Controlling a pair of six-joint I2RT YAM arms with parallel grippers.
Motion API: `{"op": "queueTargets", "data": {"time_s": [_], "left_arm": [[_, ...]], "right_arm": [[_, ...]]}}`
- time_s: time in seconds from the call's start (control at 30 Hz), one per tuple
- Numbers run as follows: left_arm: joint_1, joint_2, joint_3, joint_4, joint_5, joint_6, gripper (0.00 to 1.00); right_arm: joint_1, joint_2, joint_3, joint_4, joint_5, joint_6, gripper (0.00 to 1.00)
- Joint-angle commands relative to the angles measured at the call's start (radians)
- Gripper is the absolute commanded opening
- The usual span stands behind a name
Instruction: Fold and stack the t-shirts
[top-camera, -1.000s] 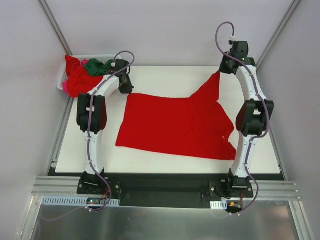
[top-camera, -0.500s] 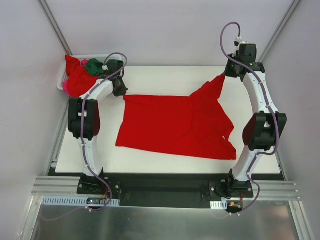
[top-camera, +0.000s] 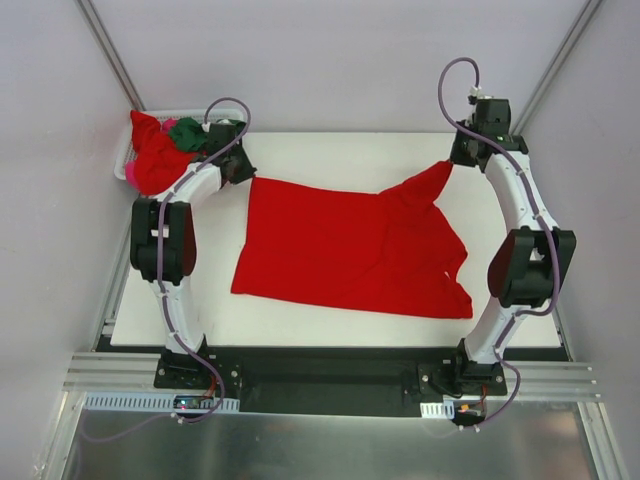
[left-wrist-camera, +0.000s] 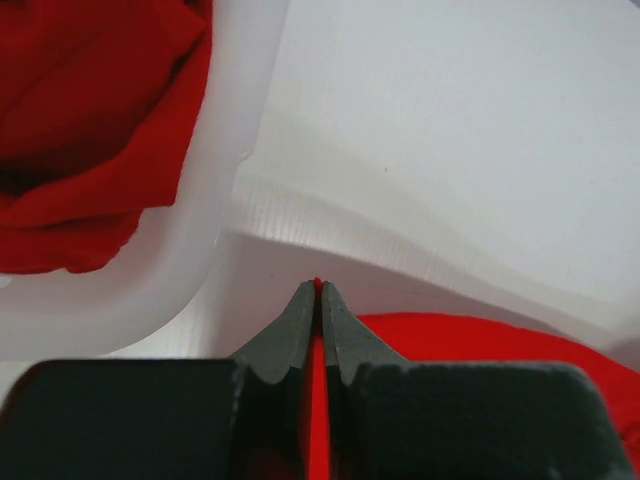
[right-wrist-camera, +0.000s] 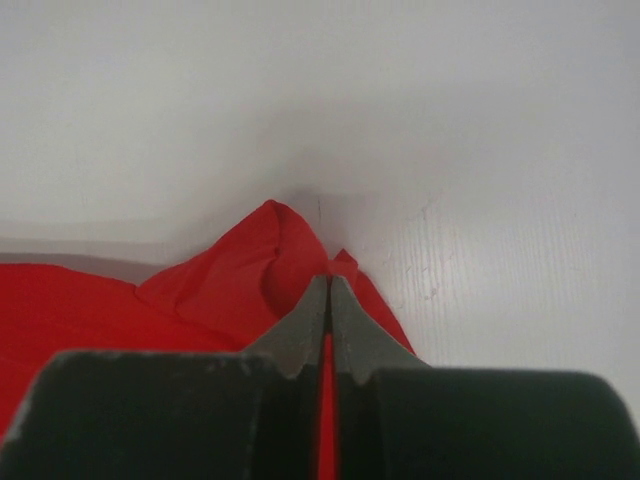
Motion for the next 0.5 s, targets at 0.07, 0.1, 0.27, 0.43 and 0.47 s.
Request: {"op": "queueTargets", "data": {"time_s": [0.07,0.1,0.27,0.43,0.47], "left_arm": [[0.008,-0.013,0.018,0.064,0.016,0.014,0.00],[0.008,-0.011,0.015,0.066,0.017,0.016,0.00],[0.010,-0.005,0.009,0.095,0.039,0.013,0.00],[0.018,-0.026,-0.020,0.127,0.050,0.019,0.00],[0.021,-0.028,-0.022,0.133,0.054,0.019,0.00]], "right_arm": [[-0.008,-0.040,0.108,0.025,0.076,-0.023,0.01],[-0.008,-0.034,0.128,0.019,0.076,-0.027,0.01],[-0.008,0.008,0.200,-0.010,0.059,-0.027,0.01],[-0.008,-0.006,0.177,-0.012,0.051,-0.029,0.01],[-0.009,-0.016,0.171,-0.013,0.050,-0.033,0.01]]}}
